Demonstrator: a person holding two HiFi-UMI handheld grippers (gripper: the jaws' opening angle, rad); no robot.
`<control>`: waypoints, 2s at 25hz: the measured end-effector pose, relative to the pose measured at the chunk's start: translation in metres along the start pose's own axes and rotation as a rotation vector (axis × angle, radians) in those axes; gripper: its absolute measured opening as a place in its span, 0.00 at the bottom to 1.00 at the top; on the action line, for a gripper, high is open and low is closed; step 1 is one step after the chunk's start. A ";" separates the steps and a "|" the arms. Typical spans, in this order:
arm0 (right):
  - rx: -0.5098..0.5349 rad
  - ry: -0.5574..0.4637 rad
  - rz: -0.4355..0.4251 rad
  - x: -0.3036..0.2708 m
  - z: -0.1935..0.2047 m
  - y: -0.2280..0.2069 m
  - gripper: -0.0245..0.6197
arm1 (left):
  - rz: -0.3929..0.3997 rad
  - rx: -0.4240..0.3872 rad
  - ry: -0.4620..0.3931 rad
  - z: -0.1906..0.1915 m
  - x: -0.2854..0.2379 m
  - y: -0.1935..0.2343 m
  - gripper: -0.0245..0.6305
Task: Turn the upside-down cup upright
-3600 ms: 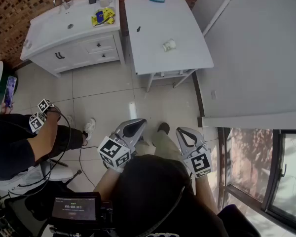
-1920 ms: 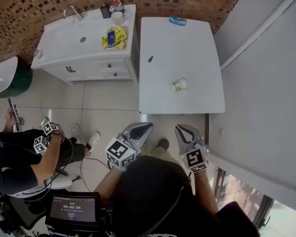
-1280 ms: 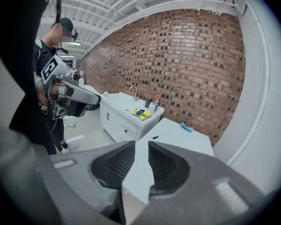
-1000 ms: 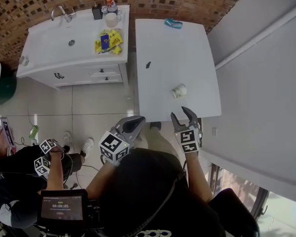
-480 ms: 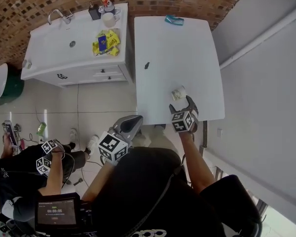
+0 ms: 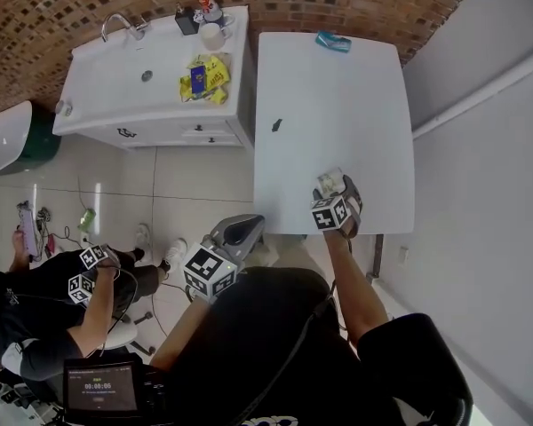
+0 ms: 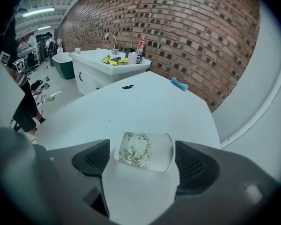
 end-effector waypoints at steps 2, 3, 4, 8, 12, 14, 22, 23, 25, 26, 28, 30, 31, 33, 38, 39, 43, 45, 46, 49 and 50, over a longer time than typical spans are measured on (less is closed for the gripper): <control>0.020 0.020 0.004 -0.003 0.001 -0.002 0.68 | -0.005 0.001 0.001 -0.003 -0.003 0.001 0.06; 0.026 0.032 0.009 -0.004 0.002 -0.003 0.68 | -0.006 0.002 0.000 -0.004 -0.004 0.001 0.06; 0.025 0.040 0.006 -0.005 0.004 -0.004 0.68 | -0.008 0.004 0.000 -0.005 -0.005 0.002 0.06; 0.008 0.033 -0.026 -0.008 0.004 -0.003 0.66 | -0.013 0.008 -0.001 -0.006 -0.008 0.004 0.06; -0.006 0.006 -0.041 -0.001 -0.002 -0.003 0.66 | -0.013 0.009 -0.006 -0.008 -0.009 0.005 0.06; -0.025 -0.019 -0.056 0.007 -0.007 -0.003 0.66 | -0.011 0.009 -0.009 -0.009 -0.010 0.004 0.06; -0.167 -0.147 -0.179 0.035 -0.026 0.006 0.66 | 0.001 0.005 -0.024 -0.011 -0.013 0.006 0.06; -0.198 -0.158 -0.203 0.037 -0.026 0.008 0.66 | 0.004 0.004 -0.025 -0.010 -0.014 0.006 0.06; -0.290 -0.177 -0.273 0.037 -0.024 0.013 0.66 | 0.009 0.003 -0.029 -0.009 -0.014 0.007 0.06; -0.350 -0.184 -0.319 0.037 -0.023 0.016 0.66 | 0.011 0.003 -0.030 -0.009 -0.014 0.007 0.06; -0.489 -0.195 -0.413 0.039 -0.022 0.022 0.66 | 0.016 0.003 -0.030 -0.008 -0.014 0.006 0.06; -0.649 -0.196 -0.497 0.038 -0.019 0.025 0.66 | 0.019 0.002 -0.029 -0.008 -0.014 0.006 0.06; -0.739 -0.194 -0.541 0.036 -0.016 0.027 0.66 | 0.021 0.001 -0.029 -0.008 -0.014 0.005 0.06; -0.916 -0.192 -0.630 0.033 -0.011 0.030 0.66 | 0.022 0.000 -0.029 -0.007 -0.014 0.005 0.06; -1.143 -0.181 -0.767 0.026 -0.004 0.035 0.66 | 0.014 -0.002 -0.022 -0.007 -0.012 0.005 0.06; -1.163 -0.174 -0.779 0.024 -0.001 0.036 0.66 | 0.012 -0.002 -0.021 -0.007 -0.011 0.005 0.06; -1.183 -0.147 -0.789 0.018 0.007 0.039 0.66 | 0.005 -0.004 -0.018 -0.007 -0.008 0.006 0.06; -1.182 -0.144 -0.787 0.018 0.007 0.039 0.66 | 0.002 -0.004 -0.020 -0.007 -0.007 0.007 0.06; -1.184 -0.143 -0.785 0.018 0.008 0.039 0.66 | 0.000 -0.003 -0.021 -0.007 -0.007 0.007 0.06; -1.191 -0.137 -0.768 0.019 0.013 0.039 0.66 | 0.000 -0.001 -0.026 -0.007 -0.005 0.007 0.06; -1.190 -0.135 -0.760 0.019 0.014 0.038 0.66 | 0.001 0.000 -0.028 -0.008 -0.005 0.007 0.06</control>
Point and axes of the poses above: the fingertips, and each gripper's own axes: x backward along the fingers, y to its left, z out of its underside, the point moved 2 cm from there along x, backward along the fingers, and after that the axes turned 2 degrees about -x, right-handed, at the moved point
